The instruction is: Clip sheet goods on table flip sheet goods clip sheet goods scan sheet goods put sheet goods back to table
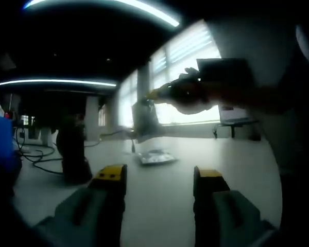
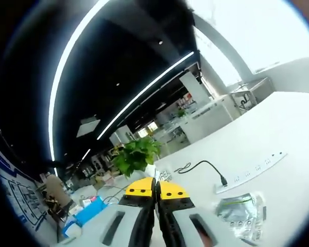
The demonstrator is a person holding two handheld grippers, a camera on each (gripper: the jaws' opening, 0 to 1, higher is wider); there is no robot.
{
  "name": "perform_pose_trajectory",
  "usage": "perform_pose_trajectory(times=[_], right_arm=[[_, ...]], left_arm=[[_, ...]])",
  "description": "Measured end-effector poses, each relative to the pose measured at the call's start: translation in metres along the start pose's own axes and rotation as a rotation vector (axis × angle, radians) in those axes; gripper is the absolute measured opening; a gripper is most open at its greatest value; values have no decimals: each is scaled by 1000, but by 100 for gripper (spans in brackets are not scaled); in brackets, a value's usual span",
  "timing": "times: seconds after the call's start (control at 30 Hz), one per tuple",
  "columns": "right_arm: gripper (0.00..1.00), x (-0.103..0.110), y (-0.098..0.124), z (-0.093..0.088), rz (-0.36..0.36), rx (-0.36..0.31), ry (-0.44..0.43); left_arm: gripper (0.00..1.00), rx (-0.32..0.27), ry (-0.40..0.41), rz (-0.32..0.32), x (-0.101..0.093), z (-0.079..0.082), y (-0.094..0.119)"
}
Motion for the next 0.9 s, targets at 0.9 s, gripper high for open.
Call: perform_pose_trajectory(times=[0.9], right_arm=[[0,32,-43,-46,14,26,-16]], left_arm=[[44,11,1,-6,-1,-2,0]])
Point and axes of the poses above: the point that each gripper's makers call its tool centre point, and the gripper's own axes: y roughly backward along the fingers, x roughly to its left, z roughly out of its top, the point moved 5 cm from there along y, roughly backward along the fingers, and after that the axes turned 15 degrees about y, right-handed, at the moved point
